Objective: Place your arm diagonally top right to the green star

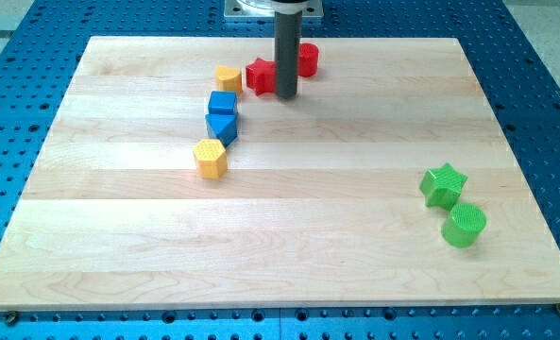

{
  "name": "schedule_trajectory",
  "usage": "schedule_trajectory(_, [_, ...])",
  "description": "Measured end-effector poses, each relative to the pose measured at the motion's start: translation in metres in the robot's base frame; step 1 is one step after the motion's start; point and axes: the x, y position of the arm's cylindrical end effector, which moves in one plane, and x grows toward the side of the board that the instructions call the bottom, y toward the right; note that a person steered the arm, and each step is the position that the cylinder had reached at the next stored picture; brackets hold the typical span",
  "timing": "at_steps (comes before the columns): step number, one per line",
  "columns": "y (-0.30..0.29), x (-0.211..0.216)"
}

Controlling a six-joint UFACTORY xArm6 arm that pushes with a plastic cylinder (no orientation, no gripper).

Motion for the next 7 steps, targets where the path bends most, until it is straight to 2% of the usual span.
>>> schedule_trajectory(1, [-0.014,-0.049])
schedule_trajectory(2, [-0.019,-0.063])
schedule_trajectory(3, [-0.004,-0.025])
schedule_trajectory(4, [-0.014,-0.006])
schedule_trajectory(6, [-0.031,-0.051])
schedule_trajectory(7, [-0.028,-0.043])
